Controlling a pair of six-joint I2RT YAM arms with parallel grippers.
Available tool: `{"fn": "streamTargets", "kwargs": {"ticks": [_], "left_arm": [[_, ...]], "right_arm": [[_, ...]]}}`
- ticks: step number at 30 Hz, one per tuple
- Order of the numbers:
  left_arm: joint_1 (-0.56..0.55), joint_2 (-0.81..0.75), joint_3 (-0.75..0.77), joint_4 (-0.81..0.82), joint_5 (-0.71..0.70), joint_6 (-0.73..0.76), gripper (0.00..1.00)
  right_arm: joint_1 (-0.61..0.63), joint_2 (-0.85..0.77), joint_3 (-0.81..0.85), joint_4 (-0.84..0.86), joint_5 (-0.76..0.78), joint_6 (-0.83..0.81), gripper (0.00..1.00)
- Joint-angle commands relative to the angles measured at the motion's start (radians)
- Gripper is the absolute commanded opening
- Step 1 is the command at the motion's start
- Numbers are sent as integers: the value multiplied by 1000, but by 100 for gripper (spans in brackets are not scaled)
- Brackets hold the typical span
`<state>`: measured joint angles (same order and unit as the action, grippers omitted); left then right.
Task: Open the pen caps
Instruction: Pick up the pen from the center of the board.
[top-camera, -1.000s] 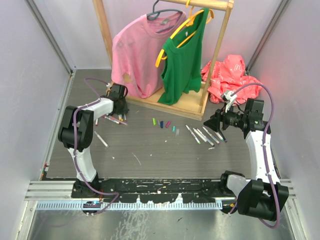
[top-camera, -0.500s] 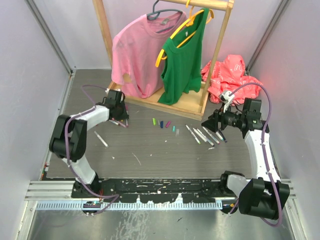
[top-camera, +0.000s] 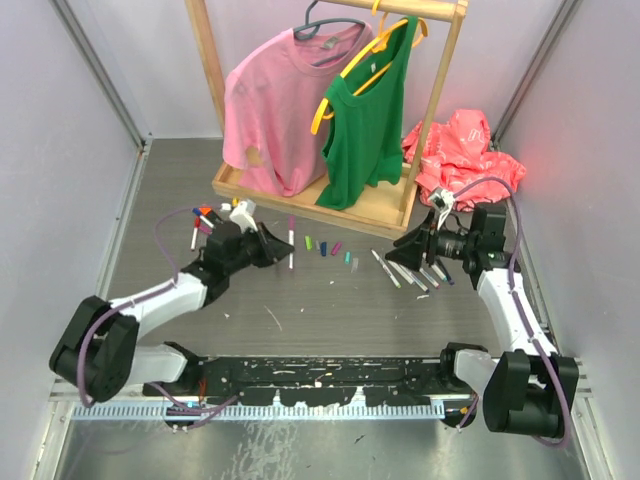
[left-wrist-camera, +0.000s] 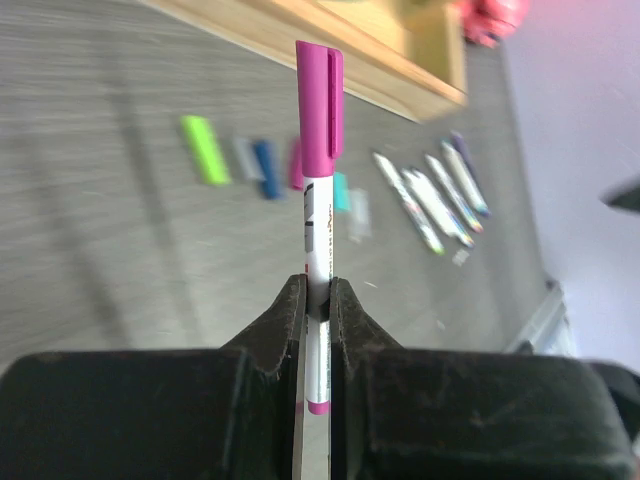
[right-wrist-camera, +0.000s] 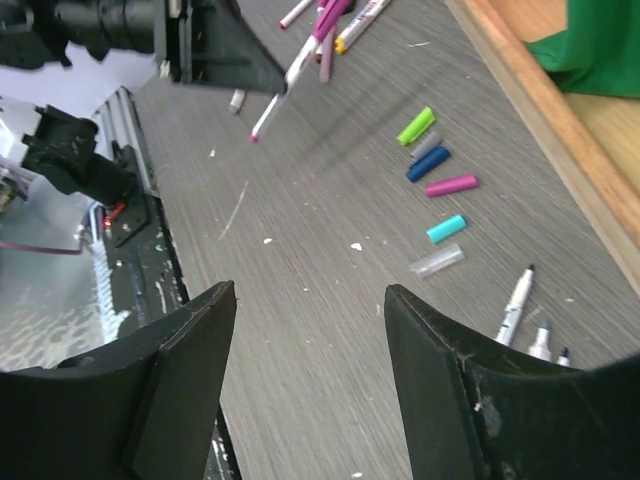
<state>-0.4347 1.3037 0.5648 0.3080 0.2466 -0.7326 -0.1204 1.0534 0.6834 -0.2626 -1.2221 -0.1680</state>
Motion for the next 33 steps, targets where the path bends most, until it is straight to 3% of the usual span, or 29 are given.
{"fn": "streamTargets", "kwargs": {"ticks": [1,9,15,26,33], "left_arm": [[-176,-129,-99,346,-102,-72,0],[-421,-201,-182,609,-319,-11,0],[-557,-97,-160,807,-375,55,0],[-636,155,-79,1097,-434,144,0],[-661,199,-31,1122,-455,173,0]], "right_arm": [[51,-26,-16,237,-16,191,66],[259,13,79,293,23,296,66],[267,-38,-46,522,16,411,65],[286,-48,-106,619,0,535,62],[305,-31,-106,579,30,514,59]]}}
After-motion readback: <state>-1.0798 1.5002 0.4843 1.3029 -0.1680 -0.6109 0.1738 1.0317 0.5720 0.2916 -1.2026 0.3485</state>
